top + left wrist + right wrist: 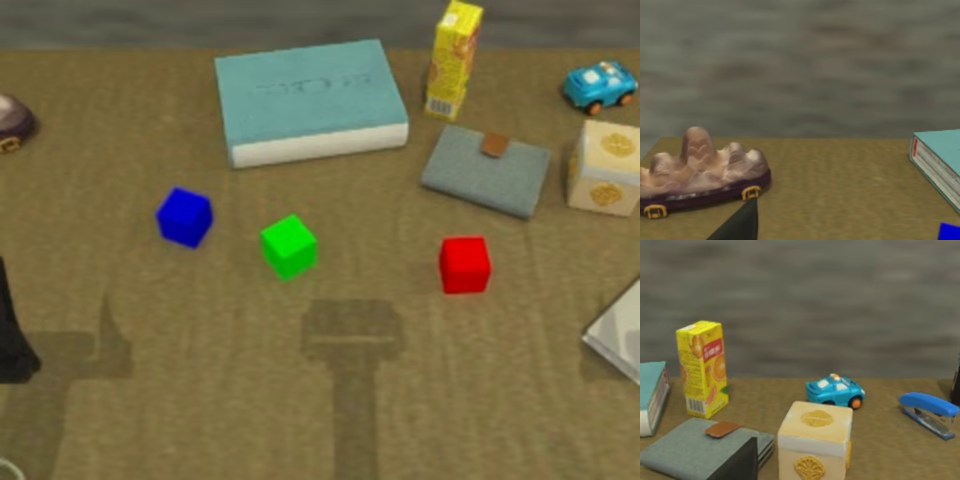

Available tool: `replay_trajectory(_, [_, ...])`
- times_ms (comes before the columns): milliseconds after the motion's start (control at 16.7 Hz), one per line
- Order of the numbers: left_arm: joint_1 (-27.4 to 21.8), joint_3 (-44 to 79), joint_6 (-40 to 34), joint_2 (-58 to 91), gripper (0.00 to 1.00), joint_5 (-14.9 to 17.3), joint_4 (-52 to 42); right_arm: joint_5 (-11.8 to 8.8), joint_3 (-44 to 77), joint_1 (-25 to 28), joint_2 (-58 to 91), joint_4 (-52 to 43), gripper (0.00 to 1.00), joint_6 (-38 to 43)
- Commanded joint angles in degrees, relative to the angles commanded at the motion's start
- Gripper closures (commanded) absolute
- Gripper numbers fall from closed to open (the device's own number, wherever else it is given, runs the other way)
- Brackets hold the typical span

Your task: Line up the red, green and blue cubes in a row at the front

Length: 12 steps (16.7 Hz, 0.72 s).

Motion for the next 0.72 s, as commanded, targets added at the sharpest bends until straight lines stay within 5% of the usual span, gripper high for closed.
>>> replay_trajectory(360, [0.0, 0.0, 0.0, 0.0, 0.0, 0.0, 0.0, -0.2, 5.9, 1.7, 5.9, -3.8, 0.0, 1.4])
replay_trajectory(720, [0.0, 0.0, 0.0, 0.0, 0.0, 0.0, 0.0, -0.1, 29.7, 7.3, 32.9, -18.6, 0.0, 6.3])
